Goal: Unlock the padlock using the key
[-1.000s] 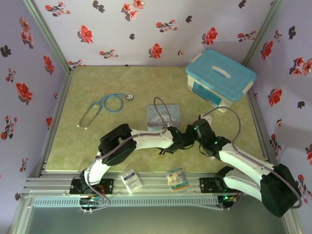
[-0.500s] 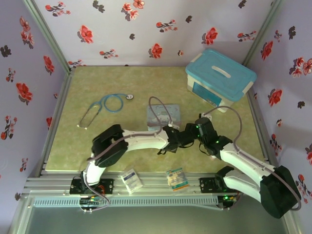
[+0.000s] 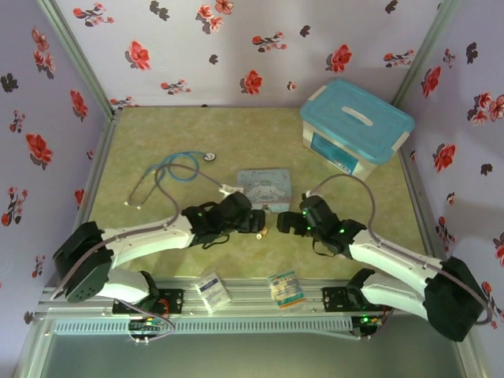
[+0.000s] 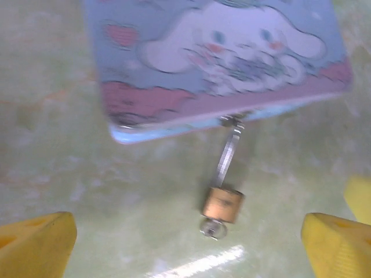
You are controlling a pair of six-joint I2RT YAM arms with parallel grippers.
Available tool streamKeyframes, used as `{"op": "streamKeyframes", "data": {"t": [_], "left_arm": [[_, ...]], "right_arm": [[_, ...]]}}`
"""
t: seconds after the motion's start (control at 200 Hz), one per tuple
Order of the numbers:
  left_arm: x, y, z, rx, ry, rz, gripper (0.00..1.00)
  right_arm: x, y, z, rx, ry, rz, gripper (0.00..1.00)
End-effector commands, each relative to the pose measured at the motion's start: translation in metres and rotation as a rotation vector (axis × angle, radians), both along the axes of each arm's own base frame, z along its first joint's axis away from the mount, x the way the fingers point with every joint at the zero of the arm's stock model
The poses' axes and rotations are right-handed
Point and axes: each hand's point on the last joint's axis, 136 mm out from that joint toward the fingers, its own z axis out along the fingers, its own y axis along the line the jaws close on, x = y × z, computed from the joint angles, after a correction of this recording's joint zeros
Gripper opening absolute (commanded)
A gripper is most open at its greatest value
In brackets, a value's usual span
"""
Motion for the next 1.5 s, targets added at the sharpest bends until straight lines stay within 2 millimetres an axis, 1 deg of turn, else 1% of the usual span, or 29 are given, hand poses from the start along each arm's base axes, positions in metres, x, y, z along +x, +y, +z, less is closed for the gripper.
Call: {"op": "streamKeyframes", "data": {"t": [0.0,0.085,0.13,0.205,0.22,0.33,0.41,0.515,0.595,0.62,0.705,0.855,0.96,1.1,1.23,1.325,1.375,1.495], "left_arm": [[0.011,-0.01,0.025,-0.201,-0.041,0.017,1.0],[0.011,-0.006,0.02,-0.189,-0.035,0.024,1.0],[0.01,-0.004,0.017,-0.183,-0.028,0.026,1.0],[0.007,-0.001,0.012,-0.189,-0.02,0.034,1.0],[0.007,0.0,0.011,-0.191,-0.02,0.036,1.0],[0.005,0.009,0.006,-0.205,-0.015,0.057,1.0],[0.002,0.013,0.002,-0.214,-0.012,0.064,0.99],[0.0,0.017,-0.004,-0.212,-0.004,0.072,0.99],[-0.001,0.019,-0.007,-0.212,0.0,0.077,0.99],[-0.001,0.019,-0.007,-0.214,0.0,0.076,0.99],[-0.002,0.02,-0.007,-0.213,-0.002,0.075,0.99],[-0.003,0.025,-0.006,-0.2,-0.008,0.073,0.99],[-0.004,0.029,-0.007,-0.193,-0.006,0.075,0.99],[-0.005,0.034,-0.008,-0.193,-0.007,0.084,0.99],[-0.005,0.037,-0.007,-0.197,-0.009,0.091,0.99],[-0.004,0.039,-0.007,-0.195,-0.01,0.097,0.99],[-0.003,0.039,-0.007,-0.196,-0.01,0.099,0.99],[-0.002,0.038,-0.007,-0.197,-0.011,0.102,0.99]], "right_arm": [[0.002,0.018,-0.002,-0.019,0.01,-0.019,0.97],[0.002,0.042,-0.007,0.023,0.015,0.023,0.93],[0.003,0.052,-0.012,0.032,0.029,0.036,0.89],[0.004,0.062,-0.019,0.006,0.049,0.055,0.81],[0.005,0.066,-0.017,0.009,0.045,0.06,0.8],[0.005,0.076,-0.023,-0.034,0.052,0.071,0.76],[0.004,0.078,-0.028,-0.066,0.056,0.063,0.75],[0.003,0.083,-0.029,-0.122,0.05,0.062,0.73],[0.001,0.085,-0.035,-0.141,0.071,0.053,0.71],[0.001,0.084,-0.038,-0.149,0.078,0.043,0.69],[0.001,0.084,-0.044,-0.146,0.086,0.032,0.6],[0.0,0.094,-0.048,-0.113,0.077,0.064,0.57],[-0.002,0.096,-0.053,-0.108,0.086,0.073,0.55],[-0.004,0.094,-0.062,-0.138,0.106,0.076,0.5],[-0.008,0.081,-0.071,-0.209,0.117,0.072,0.47],[-0.01,0.079,-0.072,-0.191,0.117,0.071,0.45],[-0.012,0.08,-0.072,-0.174,0.112,0.075,0.41],[-0.012,0.082,-0.072,-0.129,0.097,0.073,0.38]]}}
